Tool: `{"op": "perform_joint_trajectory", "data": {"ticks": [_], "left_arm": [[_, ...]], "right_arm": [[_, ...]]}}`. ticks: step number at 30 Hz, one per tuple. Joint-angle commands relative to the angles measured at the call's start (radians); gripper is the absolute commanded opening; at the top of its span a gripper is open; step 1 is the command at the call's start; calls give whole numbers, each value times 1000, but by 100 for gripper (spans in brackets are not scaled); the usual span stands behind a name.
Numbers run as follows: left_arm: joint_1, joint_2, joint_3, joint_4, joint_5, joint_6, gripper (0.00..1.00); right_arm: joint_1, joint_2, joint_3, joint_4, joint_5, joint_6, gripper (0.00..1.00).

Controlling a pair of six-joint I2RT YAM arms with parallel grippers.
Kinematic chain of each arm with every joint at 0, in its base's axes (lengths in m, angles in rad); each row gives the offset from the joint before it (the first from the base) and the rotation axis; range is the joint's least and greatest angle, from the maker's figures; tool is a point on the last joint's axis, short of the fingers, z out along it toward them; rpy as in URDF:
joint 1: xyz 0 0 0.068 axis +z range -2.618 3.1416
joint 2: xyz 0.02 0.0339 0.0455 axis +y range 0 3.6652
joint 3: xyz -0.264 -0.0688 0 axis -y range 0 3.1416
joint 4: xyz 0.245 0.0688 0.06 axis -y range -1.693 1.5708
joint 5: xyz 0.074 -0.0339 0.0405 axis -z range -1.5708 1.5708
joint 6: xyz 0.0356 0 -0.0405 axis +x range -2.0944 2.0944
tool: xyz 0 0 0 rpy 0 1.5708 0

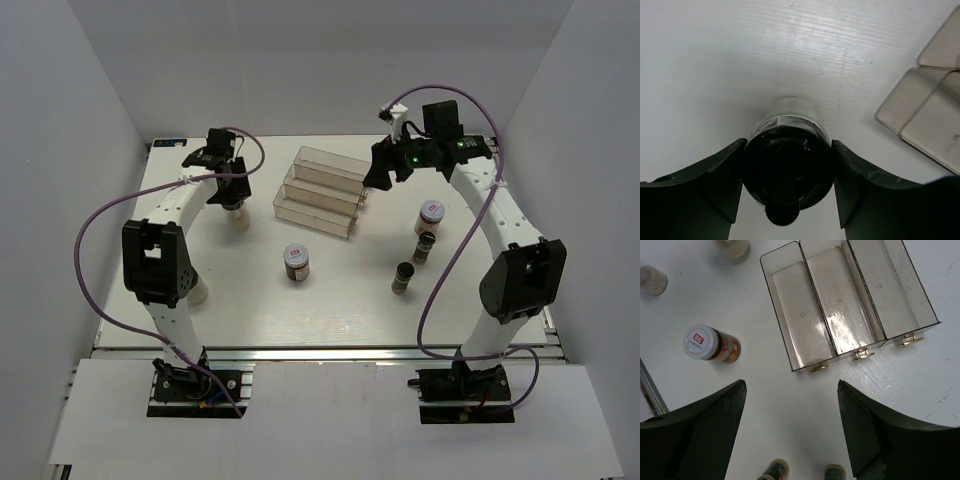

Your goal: Organize the condiment bottles

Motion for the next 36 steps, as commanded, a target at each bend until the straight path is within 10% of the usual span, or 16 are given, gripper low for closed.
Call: {"op": "perform_joint_trajectory", "data": {"ticks": [1,9,19,36], "left_arm": [[-23,-125,131,-18,40,-16,0],[-71,-138,287,-67,100,-41,0],[-131,157,723,-43,201,-26,0],[-174,326,752,295,250,-95,0]], "right_arm": [[-5,-67,-26,10,-13,-11,78],[-5,-119,-112,47,-23,-8,1],[-5,-136,-147,70,-19,-12,0],[-14,-196,-262,123,-14,-11,0]]}}
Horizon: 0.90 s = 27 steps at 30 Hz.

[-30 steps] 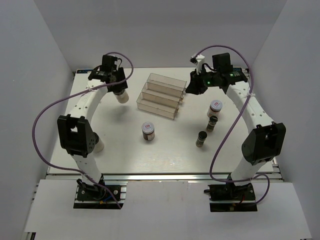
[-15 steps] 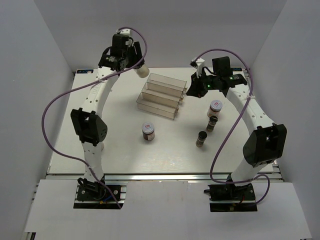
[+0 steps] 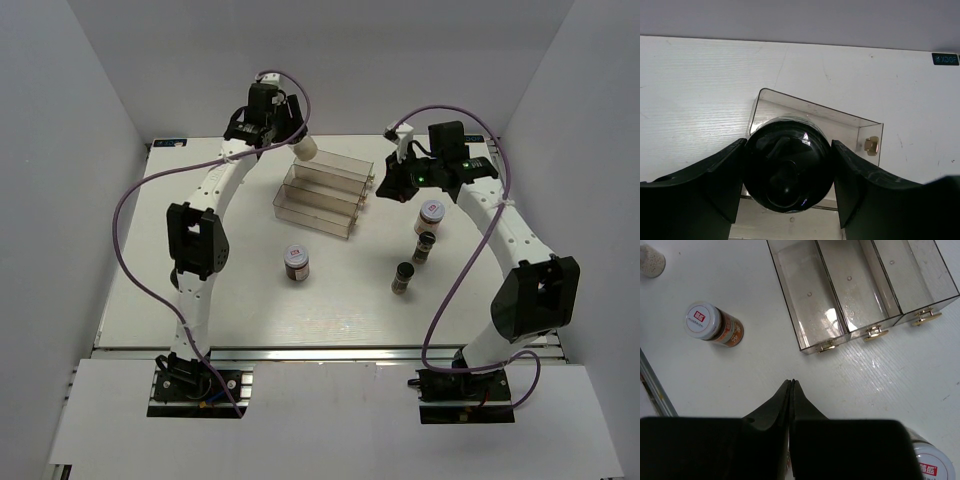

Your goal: Organize the condiment bottles

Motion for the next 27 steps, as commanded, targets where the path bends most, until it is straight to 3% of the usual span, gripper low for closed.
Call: {"op": "perform_joint_trajectory", "data": {"ticks": [1,19,27], "left_arm": [[-8,-33,48,126,31,-23,0],[-28,80,56,250,1,-20,0],[-29,110,62,213,-29,15,0]], "right_arm": [[-9,-46,-23,46,-15,6,0],[-15,-58,-65,69,-15,16,0],[-20,-54,-69,73,-11,16,0]]}}
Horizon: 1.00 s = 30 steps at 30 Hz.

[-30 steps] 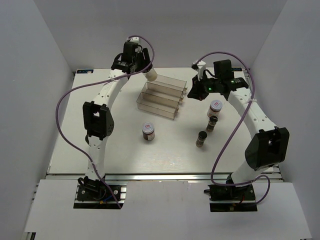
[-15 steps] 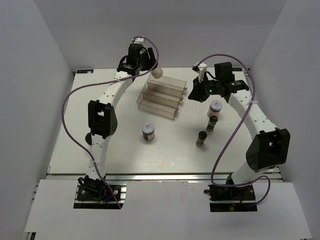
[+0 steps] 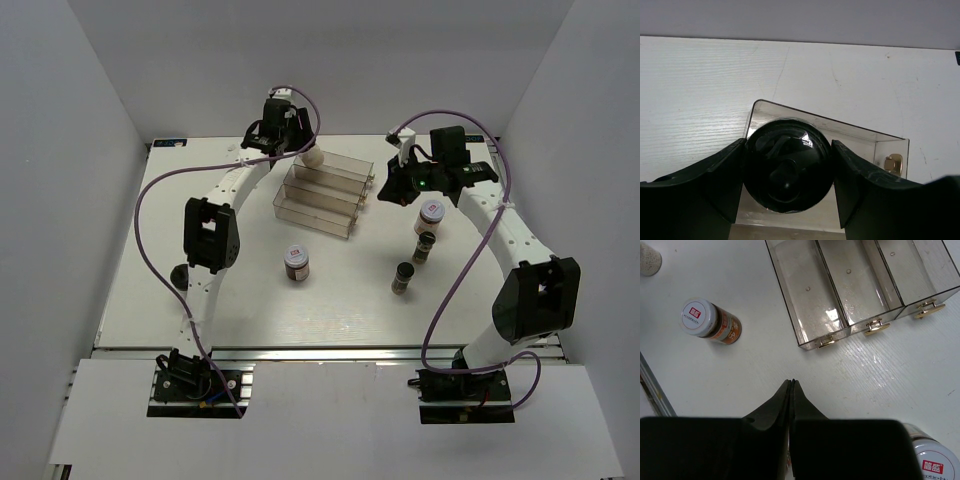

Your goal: Organize the condiment bottles

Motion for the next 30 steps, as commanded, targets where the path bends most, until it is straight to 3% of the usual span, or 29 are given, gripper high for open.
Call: {"op": "perform_joint_trajectory", "data": {"ticks": [1,7,10,13,14,17,18,20,23,29,30], "left_arm": [[-7,-36,52,41,-20,19,0],[-18,-16,48,25,-34,56,0],[-26,-7,51,29,-43,74,6],[-33,4,52,27,-50,88,16],[-35,10,52,27,-51,91,24],[-40,15,52,19,-53,94,31],[-41,19,52,15,-54,96,39],[-46,23,52,12,-60,101,42],[-52,23,51,7,-76,108,61],[-60,9,51,4,-88,119,90],[-60,4,51,7,-85,120,92]], "right_arm": [[-9,-34,-8,40,-9,10,0],[-9,-32,-8,43,-8,12,0],[-9,-34,-17,41,-5,9,0],[-10,-37,-22,41,-3,9,0],[-10,-35,-22,43,-2,9,0],[-12,-37,-24,43,-1,9,0],[-10,-38,-24,43,-1,9,0],[-13,-40,-24,43,-3,9,0],[-13,-41,-25,44,-9,9,1],[-12,-47,-28,38,-17,-7,8],[-12,-49,-28,37,-18,-14,13]]}}
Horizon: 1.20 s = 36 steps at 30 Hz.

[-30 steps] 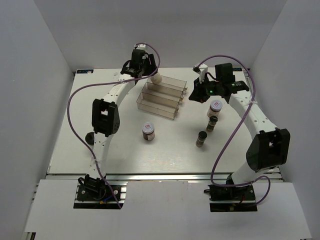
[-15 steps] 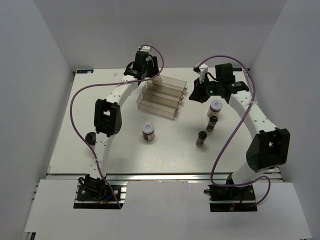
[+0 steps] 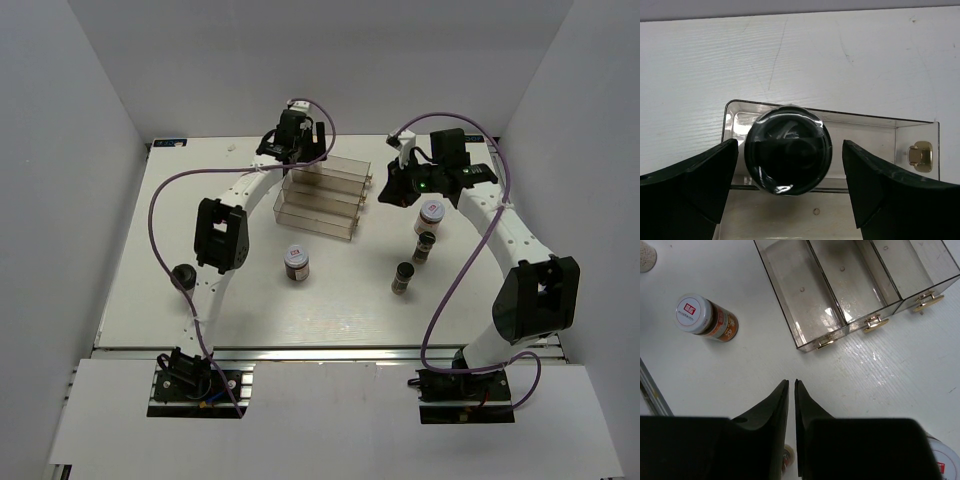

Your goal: Organize the condiment bottles

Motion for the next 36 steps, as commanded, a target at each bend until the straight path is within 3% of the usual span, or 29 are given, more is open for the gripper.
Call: {"op": "perform_joint_trajectory", "data": {"ticks": [1,5,9,12,21,25,29,36], "left_arm": [[-7,-76,36,23,-12,12,94],[-8,-117,35,48,-16,10,98],[-7,-173,32,43,-22,16,98],[-7,-247,-5,29,-50,30,98],[5,-524,-165,-53,-116,4,98],[18,-707,-270,-161,-96,-52,98],[19,-882,-349,-343,-98,-74,98],[19,-1227,-485,-511,-170,-129,98]], "right_arm": [[-5,-49,-5,18,-27,-16,16],[-6,-53,-2,6,-48,-39,34],[-6,-53,8,-28,-90,-88,71],[-6,-70,9,-54,-143,-159,84],[52,-99,-28,-97,-265,-347,87],[211,-92,-37,-48,-145,-334,87],[354,-65,-57,99,-47,-216,89],[630,97,-19,293,154,-125,89]]}}
